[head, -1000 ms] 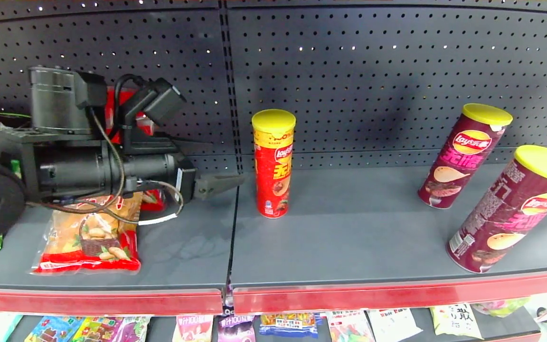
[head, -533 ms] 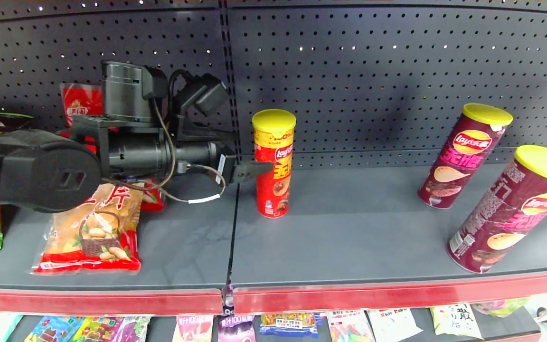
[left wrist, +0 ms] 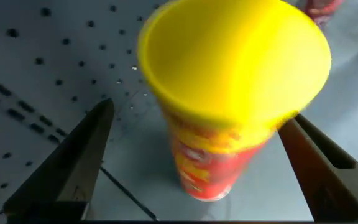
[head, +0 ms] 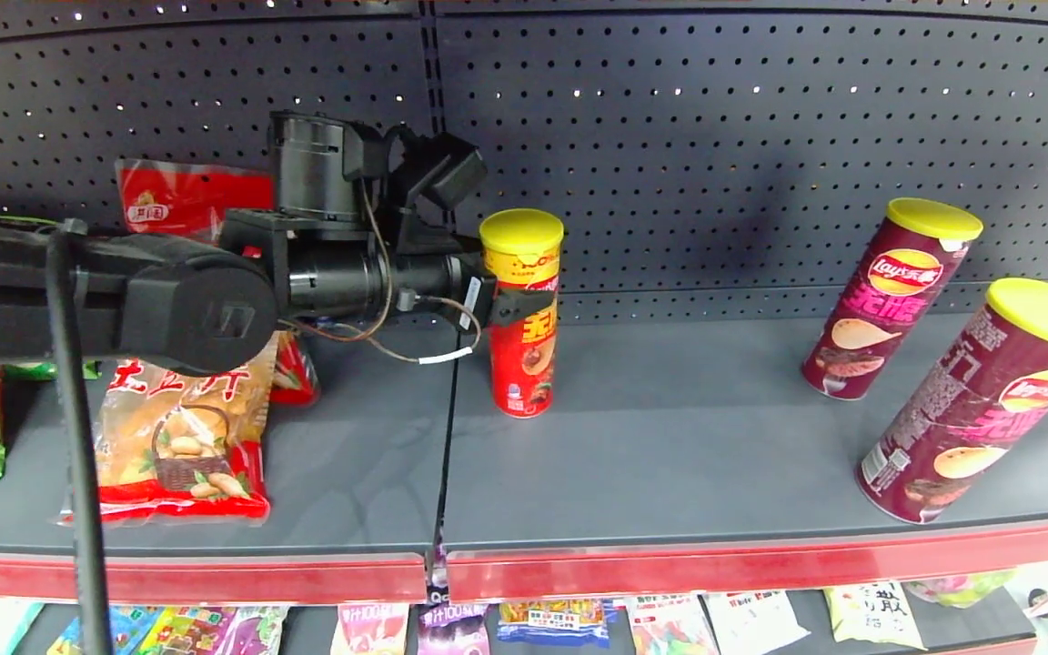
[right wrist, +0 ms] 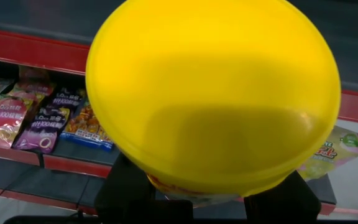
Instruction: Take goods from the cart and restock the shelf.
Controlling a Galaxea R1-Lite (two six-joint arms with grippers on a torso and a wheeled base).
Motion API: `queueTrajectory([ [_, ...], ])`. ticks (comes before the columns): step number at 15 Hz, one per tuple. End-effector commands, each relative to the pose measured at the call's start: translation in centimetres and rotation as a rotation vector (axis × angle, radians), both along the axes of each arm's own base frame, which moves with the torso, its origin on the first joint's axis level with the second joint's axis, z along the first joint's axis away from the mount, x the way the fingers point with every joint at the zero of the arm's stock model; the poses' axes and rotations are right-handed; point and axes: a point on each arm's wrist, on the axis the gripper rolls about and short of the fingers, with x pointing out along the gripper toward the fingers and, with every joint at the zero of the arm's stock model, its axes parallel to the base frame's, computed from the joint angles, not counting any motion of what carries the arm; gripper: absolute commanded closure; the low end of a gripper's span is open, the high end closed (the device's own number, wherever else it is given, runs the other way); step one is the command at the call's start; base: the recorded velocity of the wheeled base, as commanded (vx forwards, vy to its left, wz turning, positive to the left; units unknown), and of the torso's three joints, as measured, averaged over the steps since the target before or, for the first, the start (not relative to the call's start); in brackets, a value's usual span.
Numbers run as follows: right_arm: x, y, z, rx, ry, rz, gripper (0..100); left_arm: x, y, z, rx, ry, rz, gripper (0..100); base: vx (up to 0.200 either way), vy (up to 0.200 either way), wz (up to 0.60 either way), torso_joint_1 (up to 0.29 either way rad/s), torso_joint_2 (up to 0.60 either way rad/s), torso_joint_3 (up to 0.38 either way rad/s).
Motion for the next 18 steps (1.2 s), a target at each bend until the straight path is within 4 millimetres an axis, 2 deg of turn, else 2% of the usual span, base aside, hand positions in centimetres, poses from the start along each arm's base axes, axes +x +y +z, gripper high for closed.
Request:
queueTrajectory([
  [1, 0.0, 0.0, 0.0, 0.002, 0.000, -0.003, 100, 0.2, -0.8, -0.2, -0.003, 0.003, -0.007, 0, 0.000, 0.000, 0.00, 0.000, 0.00, 0.000],
  [8, 0.0, 0.0, 0.0, 0.003, 0.000, -0.003, 100, 0.6, -2.2, -0.8, -0.004, 0.001, 0.021, 0, 0.000, 0.000, 0.00, 0.000, 0.00, 0.000],
  [11, 0.0, 0.0, 0.0, 0.006, 0.001, -0.003, 100, 1.2, -2.9, -1.5, 0.002, -0.033, 0.101, 0, 0.000, 0.000, 0.00, 0.000, 0.00, 0.000],
  [12, 0.0, 0.0, 0.0, 0.011, 0.002, -0.004, 100, 1.5, -3.0, -1.8, -0.006, -0.052, 0.111, 100, 0.000, 0.000, 0.00, 0.000, 0.00, 0.000],
  [16, 0.0, 0.0, 0.0, 0.015, 0.002, -0.009, 100, 0.9, -3.6, -1.6, -0.046, -0.028, 0.051, 100, 0.000, 0.000, 0.00, 0.000, 0.00, 0.000],
  [18, 0.0, 0.0, 0.0, 0.015, 0.001, -0.009, 100, 0.4, -3.3, -0.7, -0.079, -0.018, -0.011, 100, 0.000, 0.000, 0.00, 0.000, 0.00, 0.000],
])
